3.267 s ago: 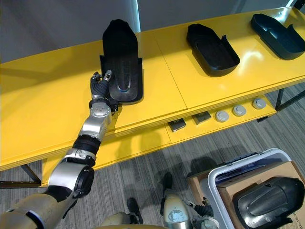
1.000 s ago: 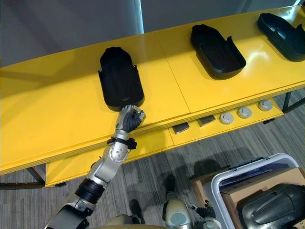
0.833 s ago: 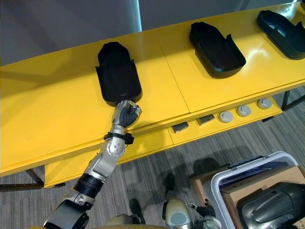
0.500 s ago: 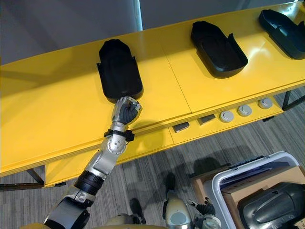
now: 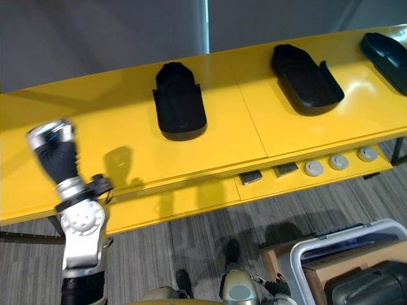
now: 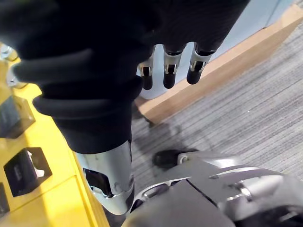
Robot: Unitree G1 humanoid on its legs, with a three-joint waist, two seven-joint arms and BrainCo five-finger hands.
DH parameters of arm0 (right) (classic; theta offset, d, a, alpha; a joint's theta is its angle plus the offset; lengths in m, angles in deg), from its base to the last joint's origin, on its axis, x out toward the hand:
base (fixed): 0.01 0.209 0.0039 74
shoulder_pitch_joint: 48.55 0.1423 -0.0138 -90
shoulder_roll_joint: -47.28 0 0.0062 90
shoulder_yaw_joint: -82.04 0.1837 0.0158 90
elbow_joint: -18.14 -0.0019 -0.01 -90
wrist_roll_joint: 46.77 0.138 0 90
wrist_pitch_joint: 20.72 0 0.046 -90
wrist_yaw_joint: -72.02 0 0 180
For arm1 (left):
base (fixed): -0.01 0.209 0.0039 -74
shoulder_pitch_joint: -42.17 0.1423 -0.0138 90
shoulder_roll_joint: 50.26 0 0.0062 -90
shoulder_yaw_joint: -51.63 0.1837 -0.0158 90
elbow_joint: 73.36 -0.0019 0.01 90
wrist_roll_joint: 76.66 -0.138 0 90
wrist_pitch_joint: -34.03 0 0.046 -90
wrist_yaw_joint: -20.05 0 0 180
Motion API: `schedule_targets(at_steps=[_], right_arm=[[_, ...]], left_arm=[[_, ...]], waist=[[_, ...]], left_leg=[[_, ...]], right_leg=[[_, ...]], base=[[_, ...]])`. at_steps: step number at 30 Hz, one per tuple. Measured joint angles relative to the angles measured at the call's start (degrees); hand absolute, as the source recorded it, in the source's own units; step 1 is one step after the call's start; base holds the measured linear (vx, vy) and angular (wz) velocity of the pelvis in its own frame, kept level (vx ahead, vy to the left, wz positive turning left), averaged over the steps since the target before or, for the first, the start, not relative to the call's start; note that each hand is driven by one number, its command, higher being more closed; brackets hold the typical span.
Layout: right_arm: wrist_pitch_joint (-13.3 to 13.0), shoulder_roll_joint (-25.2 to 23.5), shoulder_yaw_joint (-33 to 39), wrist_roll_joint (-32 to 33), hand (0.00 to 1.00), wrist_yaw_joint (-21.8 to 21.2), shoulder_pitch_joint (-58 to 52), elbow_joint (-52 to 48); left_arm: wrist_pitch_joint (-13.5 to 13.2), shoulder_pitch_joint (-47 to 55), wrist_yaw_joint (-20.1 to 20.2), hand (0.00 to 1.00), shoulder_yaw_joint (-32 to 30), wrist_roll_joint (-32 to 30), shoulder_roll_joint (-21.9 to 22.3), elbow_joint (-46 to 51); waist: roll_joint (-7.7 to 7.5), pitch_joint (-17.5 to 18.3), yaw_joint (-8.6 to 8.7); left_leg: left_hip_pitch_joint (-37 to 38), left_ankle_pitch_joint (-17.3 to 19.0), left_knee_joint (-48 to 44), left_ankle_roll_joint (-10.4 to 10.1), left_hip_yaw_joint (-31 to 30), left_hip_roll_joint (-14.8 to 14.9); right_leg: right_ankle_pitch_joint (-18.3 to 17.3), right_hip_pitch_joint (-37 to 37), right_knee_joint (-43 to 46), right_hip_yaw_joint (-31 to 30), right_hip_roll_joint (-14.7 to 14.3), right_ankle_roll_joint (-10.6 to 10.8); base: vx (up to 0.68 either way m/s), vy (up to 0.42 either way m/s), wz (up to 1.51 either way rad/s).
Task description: Walk over and take plastic housings, then place them on the shelf
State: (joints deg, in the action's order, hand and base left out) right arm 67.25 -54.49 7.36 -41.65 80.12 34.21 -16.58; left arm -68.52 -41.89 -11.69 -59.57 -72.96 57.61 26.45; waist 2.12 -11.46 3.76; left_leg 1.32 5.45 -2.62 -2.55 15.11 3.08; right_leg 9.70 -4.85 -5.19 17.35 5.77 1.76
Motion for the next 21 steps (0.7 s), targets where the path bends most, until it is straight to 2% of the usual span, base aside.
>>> schedule_targets(at_steps=[1,2,4,5,6,7,9,13,16,21], right_arm=[[0.0,-0.3,-0.1,0.0,0.00,0.6,0.0,-0.3],[0.1,-0.5,-0.1,0.0,0.00,0.7,-0.1,-0.6],[0.2,-1.5,-0.8,0.0,0.00,0.7,-0.2,-3.6],[0.3,-1.7,-1.0,0.0,0.00,0.7,-0.2,-4.8],[0.4,-2.4,-1.3,-0.1,0.00,0.7,-0.1,-6.3],[0.5,-3.6,-2.5,-0.1,0.00,0.5,-0.1,-7.9],[0.9,-4.9,-2.7,-0.1,0.00,0.5,-0.2,-8.8],[0.9,-4.9,-2.5,-0.2,0.00,0.5,-0.6,-8.9],[0.9,-4.2,-2.0,-0.2,0.00,0.6,-0.7,-7.4],[1.0,-3.7,-1.8,-0.2,0.00,0.6,-0.5,-5.1]], left_arm=[[0.6,1.2,-0.5,1.00,-2.1,3.1,0.7,-5.7],[1.0,2.1,-0.8,0.00,-2.7,4.5,1.2,-8.5],[4.6,5.7,0.8,0.00,-3.8,6.8,2.3,-17.7],[5.5,6.4,2.0,0.00,-4.0,6.9,2.3,-20.5],[7.0,6.8,4.1,0.00,-4.2,6.8,2.2,-24.9],[9.6,6.9,7.6,0.00,-4.2,6.2,2.2,-32.9],[11.5,6.5,10.3,0.00,-3.8,5.0,2.2,-41.5],[12.4,6.5,13.2,0.00,-2.9,2.5,2.2,-50.5],[12.3,6.3,14.6,0.00,0.0,-0.5,1.7,-53.2],[12.3,5.6,16.7,0.00,6.0,-3.5,0.7,-55.5]], waist=[[-0.12,0.0,-0.68],[-0.30,0.2,-1.23],[-1.36,0.9,-1.85],[-1.68,1.1,-1.99],[-2.06,1.3,-2.19],[-2.52,2.0,-2.54],[-2.62,3.3,-3.03],[-1.99,4.5,-3.08],[-1.38,4.8,-3.04],[-1.18,5.1,-2.94]], left_leg=[[0.4,0.0,-0.2,0.0,0.1,0.1],[0.7,0.0,-0.2,0.0,0.2,0.1],[1.2,0.3,-0.3,0.2,0.7,0.3],[1.2,0.4,-0.4,0.4,0.8,0.4],[1.3,0.4,-0.5,0.4,0.8,0.6],[1.7,0.5,-0.6,0.3,0.8,0.8],[1.7,0.5,-0.5,0.3,0.9,0.9],[2.5,0.7,-0.3,0.0,1.1,1.0],[2.5,0.7,0.1,-0.1,1.1,1.0],[3.4,0.8,0.8,-0.7,2.4,1.7]], right_leg=[[-0.1,0.7,0.0,0.1,0.0,0.0],[-0.2,1.0,0.0,0.1,0.1,0.0],[-0.5,1.6,0.2,0.4,0.3,0.0],[-0.6,1.6,0.4,0.5,0.3,0.0],[-0.7,1.8,0.6,0.6,0.3,-0.1],[-0.9,2.1,0.9,0.8,0.2,-0.3],[-1.1,2.1,1.0,0.9,0.2,-0.2],[-1.5,2.8,1.0,0.9,0.1,-0.1],[-1.5,2.7,0.7,0.8,0.0,-0.1],[-1.2,2.7,-0.4,-0.9,-1.3,-0.2]], base=[[0.02,0.015,0.05],[0.01,0.032,0.06],[-0.02,0.038,0.05],[-0.03,0.016,0.05],[-0.04,0.000,0.04],[-0.04,-0.002,0.03],[-0.02,-0.002,0.02],[0.00,0.000,0.00],[0.00,0.000,0.00],[0.01,-0.022,-0.19]])
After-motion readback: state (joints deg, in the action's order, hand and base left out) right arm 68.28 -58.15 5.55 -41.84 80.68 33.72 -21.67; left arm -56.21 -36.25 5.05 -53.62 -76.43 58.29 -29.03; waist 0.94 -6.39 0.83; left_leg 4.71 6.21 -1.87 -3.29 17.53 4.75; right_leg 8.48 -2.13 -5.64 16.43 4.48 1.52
